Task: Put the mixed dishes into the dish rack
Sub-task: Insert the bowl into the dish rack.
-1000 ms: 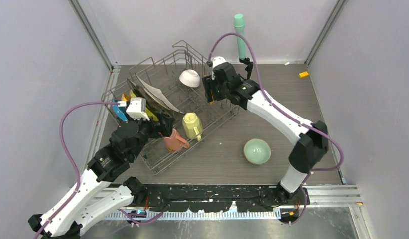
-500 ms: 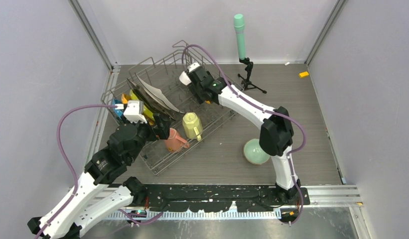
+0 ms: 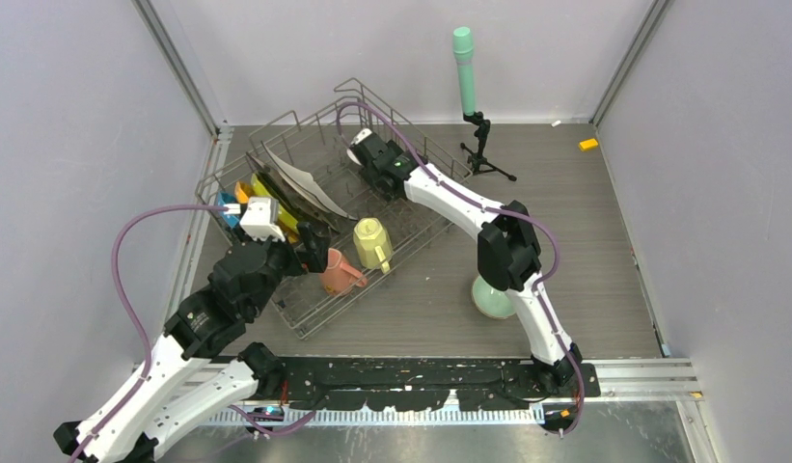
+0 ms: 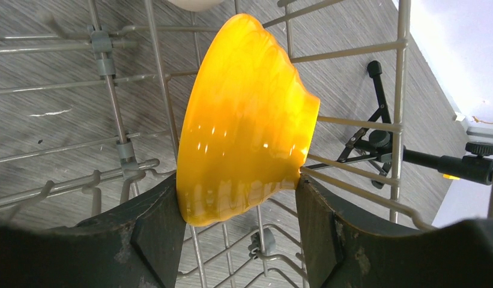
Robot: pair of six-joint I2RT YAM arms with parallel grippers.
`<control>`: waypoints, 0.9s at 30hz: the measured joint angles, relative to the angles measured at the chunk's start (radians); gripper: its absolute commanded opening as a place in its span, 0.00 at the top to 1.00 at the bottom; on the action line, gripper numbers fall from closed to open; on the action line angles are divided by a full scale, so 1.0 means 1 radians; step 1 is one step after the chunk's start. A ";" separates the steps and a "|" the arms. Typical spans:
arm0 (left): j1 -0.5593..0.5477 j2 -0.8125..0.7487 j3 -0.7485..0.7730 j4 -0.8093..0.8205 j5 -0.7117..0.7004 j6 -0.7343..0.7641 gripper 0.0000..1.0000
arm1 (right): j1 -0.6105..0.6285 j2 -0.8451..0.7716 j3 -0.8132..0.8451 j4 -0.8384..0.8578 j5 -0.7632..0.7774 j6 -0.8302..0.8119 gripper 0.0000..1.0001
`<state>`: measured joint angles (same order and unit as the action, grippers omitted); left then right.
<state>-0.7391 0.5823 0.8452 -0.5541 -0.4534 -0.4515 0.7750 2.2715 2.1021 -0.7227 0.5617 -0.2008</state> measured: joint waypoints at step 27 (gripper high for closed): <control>0.000 -0.026 -0.007 -0.002 0.000 -0.001 0.00 | 0.002 0.056 0.079 -0.019 -0.002 0.004 0.24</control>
<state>-0.7391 0.5568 0.8383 -0.5560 -0.4530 -0.4522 0.7769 2.3280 2.1807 -0.7418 0.5594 -0.1967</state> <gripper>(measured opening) 0.994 0.760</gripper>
